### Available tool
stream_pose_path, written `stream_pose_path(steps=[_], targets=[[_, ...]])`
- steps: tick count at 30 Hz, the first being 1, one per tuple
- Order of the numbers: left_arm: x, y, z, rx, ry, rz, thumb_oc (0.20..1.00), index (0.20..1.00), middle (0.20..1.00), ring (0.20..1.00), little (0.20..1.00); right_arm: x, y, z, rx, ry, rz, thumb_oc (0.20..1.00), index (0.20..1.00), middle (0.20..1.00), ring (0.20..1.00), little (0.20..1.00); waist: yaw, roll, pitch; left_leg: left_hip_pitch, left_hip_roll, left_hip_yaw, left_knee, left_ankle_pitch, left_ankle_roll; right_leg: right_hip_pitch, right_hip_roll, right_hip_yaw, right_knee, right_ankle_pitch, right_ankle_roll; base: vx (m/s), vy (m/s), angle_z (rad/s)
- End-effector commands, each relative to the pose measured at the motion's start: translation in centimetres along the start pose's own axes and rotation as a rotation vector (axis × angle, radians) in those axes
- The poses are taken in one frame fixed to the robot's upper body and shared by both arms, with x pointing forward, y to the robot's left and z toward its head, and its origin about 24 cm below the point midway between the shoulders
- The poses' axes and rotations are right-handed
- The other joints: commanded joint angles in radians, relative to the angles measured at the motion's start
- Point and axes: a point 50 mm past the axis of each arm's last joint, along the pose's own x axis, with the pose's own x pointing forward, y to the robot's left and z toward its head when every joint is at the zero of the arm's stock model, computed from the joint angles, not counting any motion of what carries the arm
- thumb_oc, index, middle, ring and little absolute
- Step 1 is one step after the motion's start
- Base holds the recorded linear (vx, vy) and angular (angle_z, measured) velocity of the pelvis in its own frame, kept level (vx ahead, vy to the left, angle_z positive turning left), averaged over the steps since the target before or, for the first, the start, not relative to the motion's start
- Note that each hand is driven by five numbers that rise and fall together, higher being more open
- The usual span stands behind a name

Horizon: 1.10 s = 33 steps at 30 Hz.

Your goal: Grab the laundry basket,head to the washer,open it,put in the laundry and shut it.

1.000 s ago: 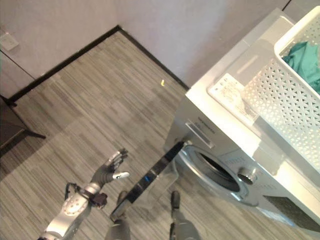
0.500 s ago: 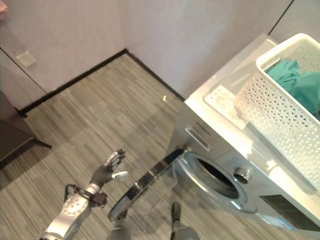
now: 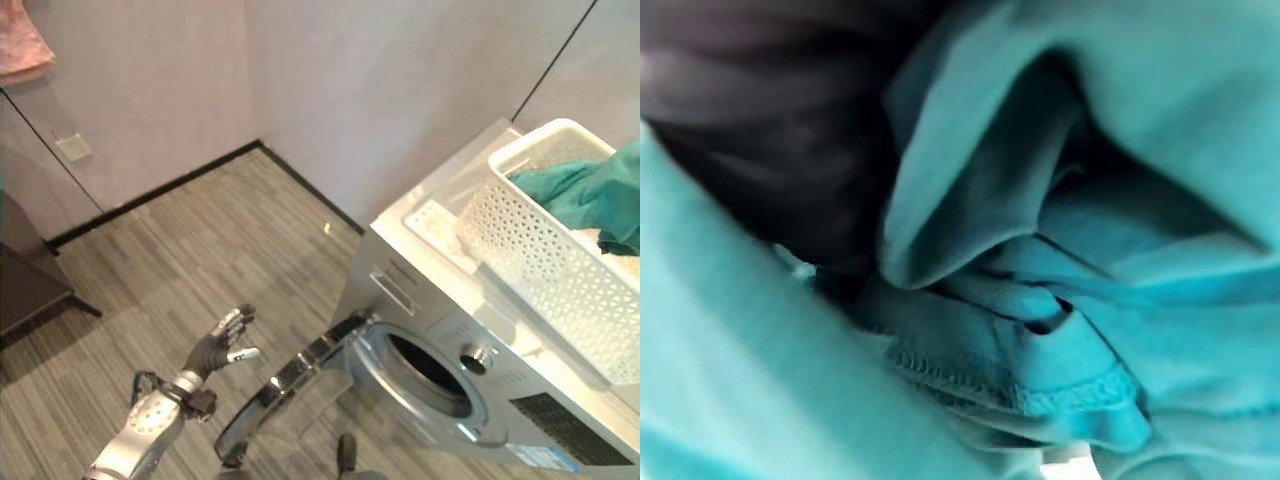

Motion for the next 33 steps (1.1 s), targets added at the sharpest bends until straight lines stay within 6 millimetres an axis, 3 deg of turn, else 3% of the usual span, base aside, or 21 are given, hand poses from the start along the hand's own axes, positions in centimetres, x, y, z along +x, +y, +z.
stream_pose_path(steps=[1,9,12,17,24,33], targets=[[1.0,-0.1,1.8,0.069,-0.080,-0.038,1.000,1.000,1.000,1.000,1.000,0.2,-4.7,3.5,0.154,-0.111,-0.232,0.200,0.200,0.200,0.200,0.200,0.020,-0.063,-0.059,0.178,0.032,0.069,0.005,-0.102,0.030,0.010,-0.105,0.018,0.048,-0.055,0.093,0.00,0.000,0.00],[1.2,0.1,2.0,0.080,-0.086,-0.019,1.000,1.000,1.000,1.000,1.000,-0.8,-8.7,7.7,0.217,-0.255,-0.429,0.200,0.200,0.200,0.200,0.200,0.013,-0.067,-0.078,0.194,0.025,0.067,0.039,-0.132,0.044,0.028,-0.108,0.033,0.061,-0.058,0.094,0.00,0.021,0.00],[1.2,0.2,1.8,0.084,-0.082,-0.010,1.000,1.000,1.000,1.000,1.000,-1.7,-9.4,9.8,0.159,-0.357,-0.497,0.200,0.200,0.200,0.200,0.200,0.009,-0.064,-0.078,0.196,0.015,0.071,0.073,-0.160,0.055,0.027,-0.113,0.049,0.069,-0.052,0.100,-0.01,0.066,-0.03],[0.9,0.3,1.7,0.081,-0.084,0.004,1.000,1.000,1.000,1.000,1.000,-3.5,-10.4,11.5,0.104,-0.483,-0.580,0.200,0.200,0.200,0.200,0.200,-0.002,-0.068,-0.076,0.201,-0.008,0.078,0.113,-0.208,0.076,0.019,-0.125,0.077,0.095,-0.044,0.112,-0.01,0.083,-0.03],[0.9,0.4,1.9,0.113,-0.093,0.003,1.000,1.000,1.000,1.000,1.000,-6.4,-10.3,12.3,0.017,-0.616,-0.703,0.200,0.200,0.200,0.200,0.200,-0.021,-0.073,-0.065,0.213,-0.051,0.100,0.155,-0.259,0.116,-0.012,-0.149,0.107,0.149,-0.019,0.135,-0.02,0.114,-0.10],[0.3,1.1,1.9,0.150,-0.086,0.012,1.000,1.000,1.000,1.000,1.000,-7.5,-11.7,12.6,-0.052,-0.625,-0.785,0.200,0.200,0.200,0.200,0.200,-0.020,-0.096,-0.061,0.251,-0.089,0.151,0.142,-0.277,0.149,-0.037,-0.170,0.127,0.160,0.059,0.162,-0.02,0.088,-0.20]])
